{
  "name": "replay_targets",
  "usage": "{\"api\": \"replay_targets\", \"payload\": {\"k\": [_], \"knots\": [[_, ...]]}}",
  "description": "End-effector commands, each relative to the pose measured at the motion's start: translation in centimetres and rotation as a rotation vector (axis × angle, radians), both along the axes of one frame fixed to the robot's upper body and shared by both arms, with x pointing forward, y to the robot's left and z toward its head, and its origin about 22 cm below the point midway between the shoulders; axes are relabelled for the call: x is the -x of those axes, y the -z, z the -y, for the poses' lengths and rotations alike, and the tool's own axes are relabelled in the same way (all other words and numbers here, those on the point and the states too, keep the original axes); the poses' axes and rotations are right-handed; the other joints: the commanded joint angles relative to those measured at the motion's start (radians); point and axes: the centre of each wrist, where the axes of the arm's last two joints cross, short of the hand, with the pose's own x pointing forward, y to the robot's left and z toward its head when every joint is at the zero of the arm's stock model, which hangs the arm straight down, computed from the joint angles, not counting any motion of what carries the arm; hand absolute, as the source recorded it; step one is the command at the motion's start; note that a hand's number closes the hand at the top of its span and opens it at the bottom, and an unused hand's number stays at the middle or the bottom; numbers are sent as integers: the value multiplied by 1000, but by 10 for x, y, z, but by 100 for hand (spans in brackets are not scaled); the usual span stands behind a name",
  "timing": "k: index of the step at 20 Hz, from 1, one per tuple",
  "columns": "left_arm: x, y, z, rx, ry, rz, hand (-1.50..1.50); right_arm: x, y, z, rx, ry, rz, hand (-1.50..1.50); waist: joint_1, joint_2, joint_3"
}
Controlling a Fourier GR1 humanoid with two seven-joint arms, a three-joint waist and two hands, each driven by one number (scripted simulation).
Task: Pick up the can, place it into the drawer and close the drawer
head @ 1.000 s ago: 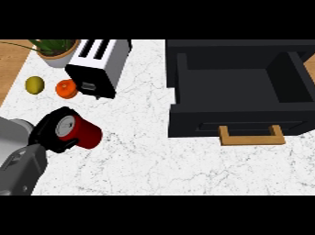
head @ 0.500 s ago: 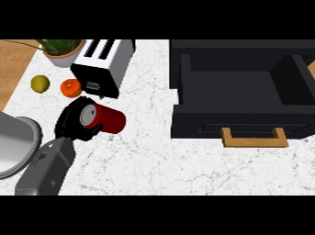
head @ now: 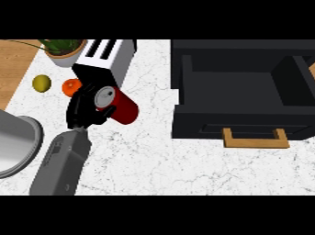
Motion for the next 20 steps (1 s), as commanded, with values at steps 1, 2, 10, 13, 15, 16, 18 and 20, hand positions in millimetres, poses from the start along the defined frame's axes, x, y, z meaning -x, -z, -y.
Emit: {"api": "replay_targets", "payload": {"k": [1,2,10,13,15,16,18,20], "knots": [[8,-39,22,-3,20,27,150,2,7,-2,-20,-7,10,-150,-3,-1,0],[8,-53,33,-23,12,50,150,4,3,4,-8,8,8,-150,-2,-1,0],[11,-138,56,-59,3,55,150,2,6,-6,-1,-10,4,-150,-16,7,-1],[-2,-160,78,-79,-1,102,150,-7,0,-11,-9,4,22,-150,-20,10,-2],[-5,-165,88,-92,-4,99,150,-6,3,-2,-8,-25,17,-150,-22,11,-2],[-8,-171,107,-102,0,82,150,-5,3,4,-28,-27,16,-150,-28,11,-2],[-16,-173,107,-99,21,86,150,-19,-10,-3,-13,-15,3,-150,-24,13,-2],[-13,-184,118,-109,10,96,150,-8,6,0,-6,-13,10,-150,-28,12,-2]]}}
